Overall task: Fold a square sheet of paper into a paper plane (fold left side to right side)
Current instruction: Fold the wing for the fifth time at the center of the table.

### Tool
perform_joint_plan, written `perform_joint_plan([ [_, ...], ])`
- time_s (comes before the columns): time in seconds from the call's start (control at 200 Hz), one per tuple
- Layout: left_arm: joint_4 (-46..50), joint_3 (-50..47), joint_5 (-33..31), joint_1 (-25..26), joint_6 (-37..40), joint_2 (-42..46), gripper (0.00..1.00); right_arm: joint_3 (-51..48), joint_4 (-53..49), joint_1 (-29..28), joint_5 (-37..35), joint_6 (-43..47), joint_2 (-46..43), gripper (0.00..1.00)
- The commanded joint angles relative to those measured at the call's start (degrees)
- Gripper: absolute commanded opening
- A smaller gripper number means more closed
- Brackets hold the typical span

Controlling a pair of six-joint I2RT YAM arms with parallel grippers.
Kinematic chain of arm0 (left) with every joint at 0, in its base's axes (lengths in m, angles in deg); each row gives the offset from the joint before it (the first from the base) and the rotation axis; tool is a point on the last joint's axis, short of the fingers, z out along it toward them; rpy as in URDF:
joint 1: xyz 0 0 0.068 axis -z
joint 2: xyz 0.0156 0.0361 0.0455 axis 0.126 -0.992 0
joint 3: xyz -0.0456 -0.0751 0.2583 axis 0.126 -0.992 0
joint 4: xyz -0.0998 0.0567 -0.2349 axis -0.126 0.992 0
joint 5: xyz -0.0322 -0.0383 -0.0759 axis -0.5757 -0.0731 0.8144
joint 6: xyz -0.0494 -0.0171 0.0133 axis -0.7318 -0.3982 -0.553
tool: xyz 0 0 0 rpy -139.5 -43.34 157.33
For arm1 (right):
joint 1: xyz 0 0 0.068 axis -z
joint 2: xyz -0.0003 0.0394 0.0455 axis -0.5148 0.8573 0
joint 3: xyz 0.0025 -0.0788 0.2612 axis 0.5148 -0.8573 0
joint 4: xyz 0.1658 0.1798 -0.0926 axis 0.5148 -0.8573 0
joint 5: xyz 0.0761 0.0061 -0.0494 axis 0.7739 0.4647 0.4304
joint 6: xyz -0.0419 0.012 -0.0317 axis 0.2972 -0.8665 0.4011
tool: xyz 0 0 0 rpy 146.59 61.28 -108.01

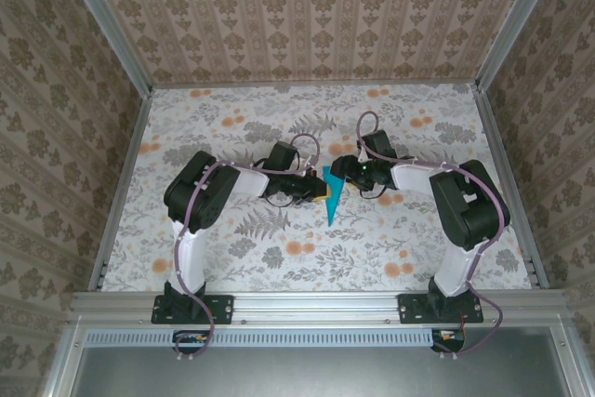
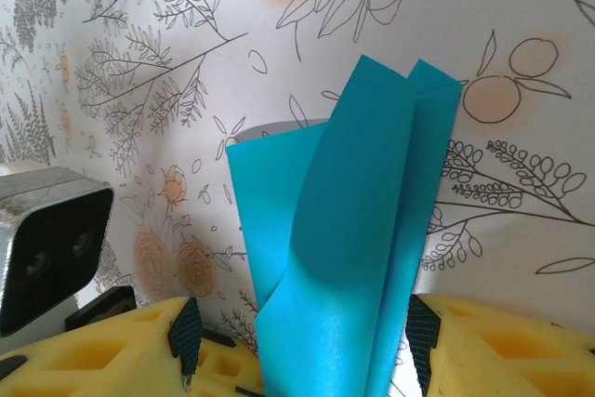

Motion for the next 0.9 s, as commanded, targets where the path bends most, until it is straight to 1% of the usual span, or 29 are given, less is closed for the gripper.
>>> perform_joint_plan([
  [0.0,1.90,-0.08,-1.44,-0.61,1.93,1.36,0.04,2.03,-0.88,-0.19,0.88,-0.17,1.17,0.63],
  [0.56,2.26,0.28,-1.32,-0.63,2.12,1.43,0.04,3.60,-1.20,-0.41,1.74,-0.34,3.54,0.63],
  [0.725,2.62,0.48,-1.36,-0.70,2.50,2.04,0.04,4.93,-5.02,-0.73,0.38,0.57,4.48,0.63],
  [0.895,2.86,0.35,-1.79,-0.79,3.19,2.92,0.04,7.24,-11.24,-0.99,-1.38,1.80,6.19,0.63],
])
